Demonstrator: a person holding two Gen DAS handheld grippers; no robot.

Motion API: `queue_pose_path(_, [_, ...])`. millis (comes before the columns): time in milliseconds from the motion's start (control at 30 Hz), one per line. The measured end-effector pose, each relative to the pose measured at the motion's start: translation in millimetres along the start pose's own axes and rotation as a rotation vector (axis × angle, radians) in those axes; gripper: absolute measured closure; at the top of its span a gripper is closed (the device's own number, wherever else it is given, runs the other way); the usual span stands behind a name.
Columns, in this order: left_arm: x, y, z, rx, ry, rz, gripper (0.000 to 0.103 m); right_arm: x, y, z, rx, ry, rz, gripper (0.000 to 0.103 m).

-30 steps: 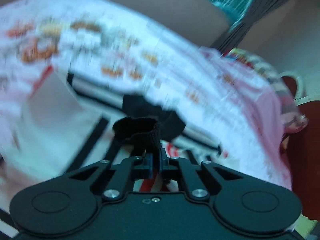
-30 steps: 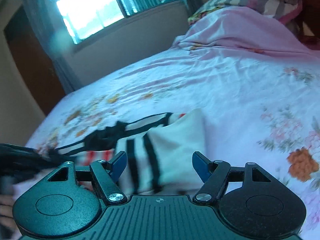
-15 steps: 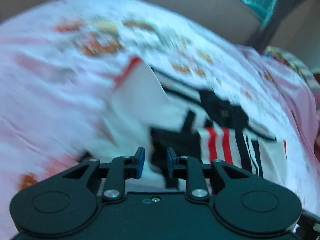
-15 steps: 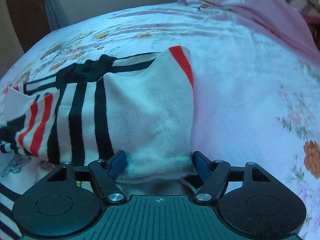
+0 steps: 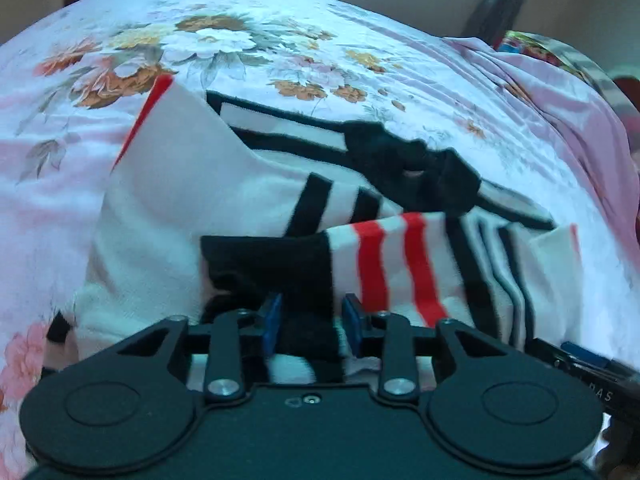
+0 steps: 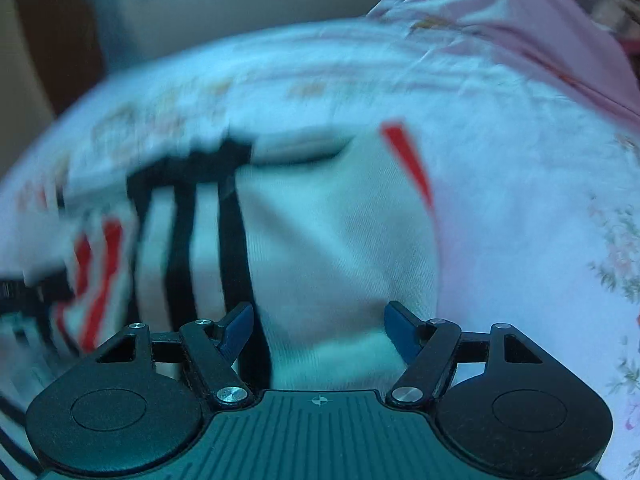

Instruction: Fold small clothes

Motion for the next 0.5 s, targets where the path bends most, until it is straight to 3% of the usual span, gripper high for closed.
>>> queue_pose_path(67, [-7,0,0,-0.004,-0.002,-0.008,0.075,-3,-2,0,-0.015,0.005,0.007,0.031])
queue_pose_path(133, [-18,6,-6,-0.025,0.010,0.033,0.065,-12,-1,-9,-0.010,0.043,0.008,0.031])
queue_pose_path(233, [-16,15,-16,0.010,0.047,0.010,0.063,-17,-1,-31,-0.004,0.120,0.016,0.031])
queue_pose_path(367, [13,11,-26,0.001,0.034,-0.052,0.063,9,0,-50,0.000,0.099,0.050,0.031])
queue_pose_path(433, [21,14,-27,0.043,0.054,-0.082,0.060,32,1,-46,-0.039,0.033,0.081,0.030])
queue_pose_path(500, [25,21,-26,0.088,0.065,-0.110,0.058,48,1,-43,-0.086,0.010,0.098,0.023])
Point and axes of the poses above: each gripper's, at about its wrist camera, not at the fingertips, and x roughly the way its jaws point, y to its right, z to its underside, the point moved 4 cm from there along x, roughly the way its jaws point, and after that the axes turned 11 degrees about -x, right-handed, at the moved point
